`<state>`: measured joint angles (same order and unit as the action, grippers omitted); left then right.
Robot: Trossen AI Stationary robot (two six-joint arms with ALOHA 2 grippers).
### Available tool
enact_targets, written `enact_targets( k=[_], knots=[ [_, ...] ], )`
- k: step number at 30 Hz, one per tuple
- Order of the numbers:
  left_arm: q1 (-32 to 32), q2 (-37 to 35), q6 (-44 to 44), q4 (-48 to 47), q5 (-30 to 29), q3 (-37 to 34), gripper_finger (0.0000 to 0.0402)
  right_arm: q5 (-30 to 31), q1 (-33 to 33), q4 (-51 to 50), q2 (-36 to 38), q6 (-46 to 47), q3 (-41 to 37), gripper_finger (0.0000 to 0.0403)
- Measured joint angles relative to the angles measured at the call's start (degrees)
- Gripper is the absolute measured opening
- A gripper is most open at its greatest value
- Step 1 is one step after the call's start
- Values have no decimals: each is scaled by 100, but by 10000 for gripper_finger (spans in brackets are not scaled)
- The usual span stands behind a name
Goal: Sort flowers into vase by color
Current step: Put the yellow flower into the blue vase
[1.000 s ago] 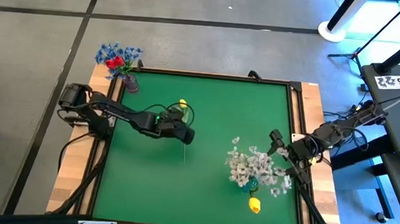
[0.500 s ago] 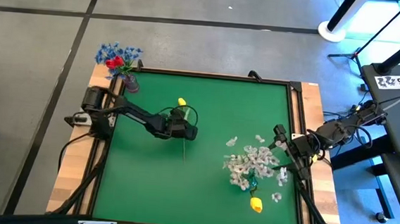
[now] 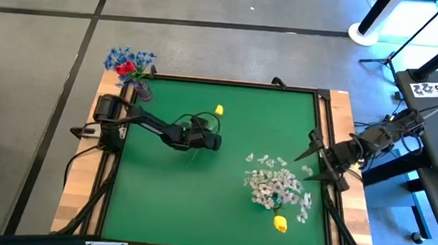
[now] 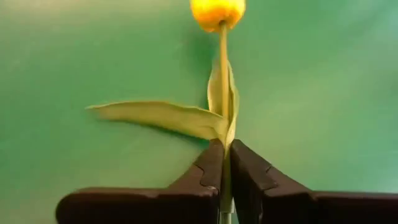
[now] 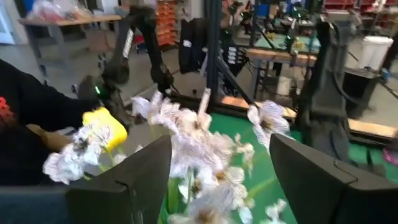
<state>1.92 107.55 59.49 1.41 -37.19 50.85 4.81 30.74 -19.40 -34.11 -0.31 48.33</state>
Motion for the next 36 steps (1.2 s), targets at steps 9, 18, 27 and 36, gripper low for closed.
enact_targets(
  k=[9, 18, 27, 36],
  knots=[
    [-42, -1565, -2429, 1638, -200, 43, 5, 1238, 0, -1179, 114, -5, 193, 270],
    [-39, -1529, -5265, 5800, 1894, 55, 5, 3005, -377, -138, -310, -7, -559, 270],
    [-195, -239, -6256, 6445, 3239, 1121, 5, 1626, -1253, 2090, -1532, -156, -207, 270],
    [-301, 80, -6913, 6387, 3433, 1679, 11, 2214, -1432, 2458, -2146, -172, 52, 267]
  ],
)
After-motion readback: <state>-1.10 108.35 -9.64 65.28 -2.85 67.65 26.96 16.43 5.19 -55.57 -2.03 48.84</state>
